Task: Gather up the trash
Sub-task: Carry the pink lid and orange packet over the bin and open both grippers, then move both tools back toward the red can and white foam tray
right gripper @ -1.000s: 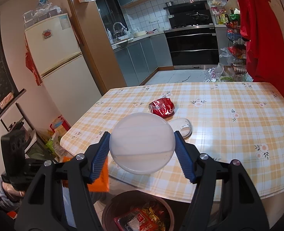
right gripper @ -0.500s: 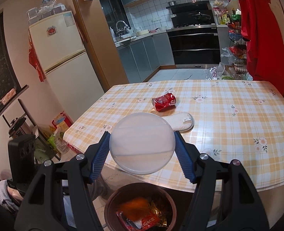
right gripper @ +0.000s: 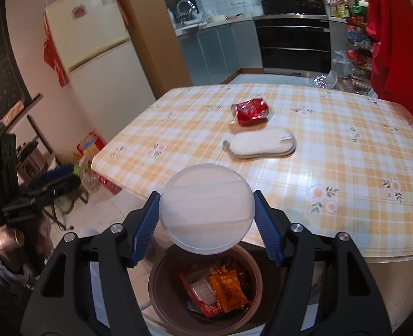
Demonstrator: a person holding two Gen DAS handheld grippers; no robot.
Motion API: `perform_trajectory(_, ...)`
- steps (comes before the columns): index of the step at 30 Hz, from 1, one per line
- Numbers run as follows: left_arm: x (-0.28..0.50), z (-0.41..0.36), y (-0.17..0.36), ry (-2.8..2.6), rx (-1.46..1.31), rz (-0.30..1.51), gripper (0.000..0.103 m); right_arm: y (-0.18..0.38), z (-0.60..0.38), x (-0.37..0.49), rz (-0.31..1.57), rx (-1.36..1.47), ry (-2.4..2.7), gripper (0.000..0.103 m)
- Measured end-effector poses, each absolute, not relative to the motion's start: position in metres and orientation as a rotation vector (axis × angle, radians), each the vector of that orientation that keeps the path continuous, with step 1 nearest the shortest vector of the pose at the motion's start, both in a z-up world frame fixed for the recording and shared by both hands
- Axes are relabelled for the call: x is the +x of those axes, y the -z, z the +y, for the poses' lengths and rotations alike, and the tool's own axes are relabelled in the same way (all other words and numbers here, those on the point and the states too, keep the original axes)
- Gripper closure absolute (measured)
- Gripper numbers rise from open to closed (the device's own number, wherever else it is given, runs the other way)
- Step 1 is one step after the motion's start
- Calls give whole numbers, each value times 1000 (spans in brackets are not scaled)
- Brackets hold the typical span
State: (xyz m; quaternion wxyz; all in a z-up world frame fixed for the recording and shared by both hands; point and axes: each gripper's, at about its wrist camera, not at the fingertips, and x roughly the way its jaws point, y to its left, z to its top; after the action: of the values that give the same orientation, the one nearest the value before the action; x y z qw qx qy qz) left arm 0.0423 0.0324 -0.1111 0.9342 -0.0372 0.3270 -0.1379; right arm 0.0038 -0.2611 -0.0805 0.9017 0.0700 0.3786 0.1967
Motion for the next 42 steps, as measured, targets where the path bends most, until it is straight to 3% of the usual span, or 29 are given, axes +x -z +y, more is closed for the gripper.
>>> perform_trajectory(11, 38, 54, 114, 224, -103, 669, 6, 95, -232, 4, 848, 70, -462, 35)
perform_trajectory(18, 39, 56, 118, 217, -105, 681, 6, 97, -226, 3, 853, 45, -466, 12)
perform_trajectory(23, 40, 57, 119, 214, -104, 683, 6, 96, -232, 6, 852, 40, -408, 6)
perform_trajectory(42, 64, 61, 137, 182, -92, 727, 6, 118, -271, 37, 861, 70, -195, 6)
